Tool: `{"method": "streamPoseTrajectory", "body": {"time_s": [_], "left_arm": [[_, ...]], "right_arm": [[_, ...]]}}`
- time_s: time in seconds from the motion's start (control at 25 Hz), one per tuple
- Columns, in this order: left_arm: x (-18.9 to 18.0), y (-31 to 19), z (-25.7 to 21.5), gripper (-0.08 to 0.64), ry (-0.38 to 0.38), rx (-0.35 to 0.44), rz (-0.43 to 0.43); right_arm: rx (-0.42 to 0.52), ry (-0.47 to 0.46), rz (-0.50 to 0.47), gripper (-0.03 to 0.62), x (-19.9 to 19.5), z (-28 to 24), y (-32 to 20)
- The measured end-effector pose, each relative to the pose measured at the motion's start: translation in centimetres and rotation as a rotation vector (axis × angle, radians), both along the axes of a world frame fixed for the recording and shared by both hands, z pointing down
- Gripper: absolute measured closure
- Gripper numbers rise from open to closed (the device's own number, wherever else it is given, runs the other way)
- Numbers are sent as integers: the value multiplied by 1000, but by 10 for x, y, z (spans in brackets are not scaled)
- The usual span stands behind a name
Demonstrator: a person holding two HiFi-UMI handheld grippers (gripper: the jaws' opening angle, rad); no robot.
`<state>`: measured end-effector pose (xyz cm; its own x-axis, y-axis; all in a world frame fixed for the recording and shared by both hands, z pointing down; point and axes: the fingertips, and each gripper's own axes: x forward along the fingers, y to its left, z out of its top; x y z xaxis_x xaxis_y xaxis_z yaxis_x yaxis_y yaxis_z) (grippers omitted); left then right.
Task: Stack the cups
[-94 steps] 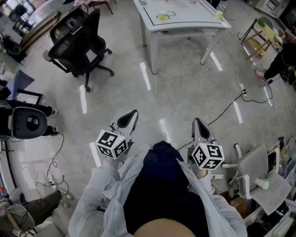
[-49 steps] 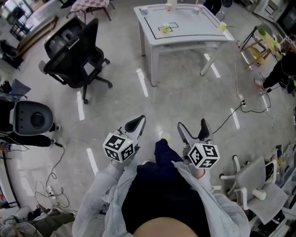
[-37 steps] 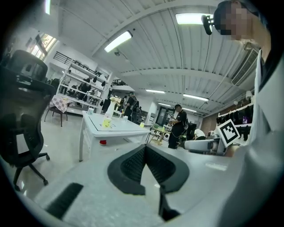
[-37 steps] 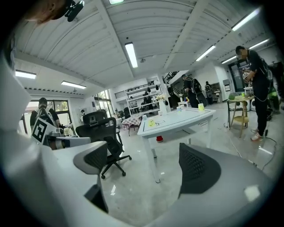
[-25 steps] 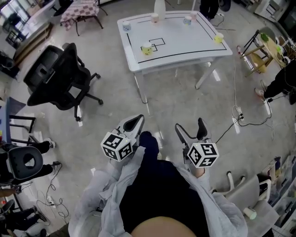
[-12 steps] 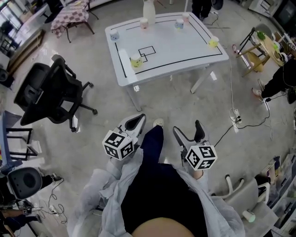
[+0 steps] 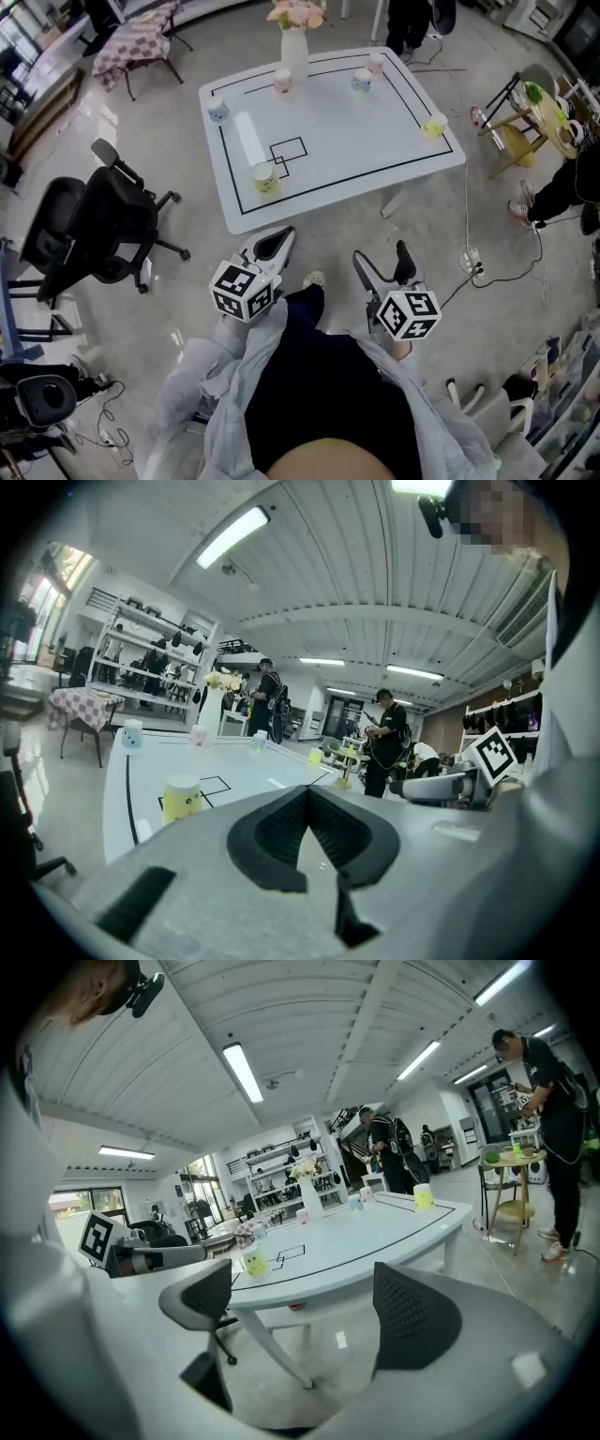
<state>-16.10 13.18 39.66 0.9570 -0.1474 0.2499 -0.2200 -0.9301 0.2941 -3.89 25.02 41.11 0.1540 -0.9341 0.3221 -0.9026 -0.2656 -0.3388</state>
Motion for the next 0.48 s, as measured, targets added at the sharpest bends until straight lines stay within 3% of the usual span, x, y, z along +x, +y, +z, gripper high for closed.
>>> {"method": "streamPoseTrajectory", "body": {"time_s": [0.24, 0.48], "left_arm": [[46, -54, 1, 563, 32, -22, -23], [64, -92, 4, 563, 35, -46, -59]], "right_arm": [[-5, 17, -44, 121, 45, 0, -64], [-11, 12, -69, 123, 69, 8, -106]]}}
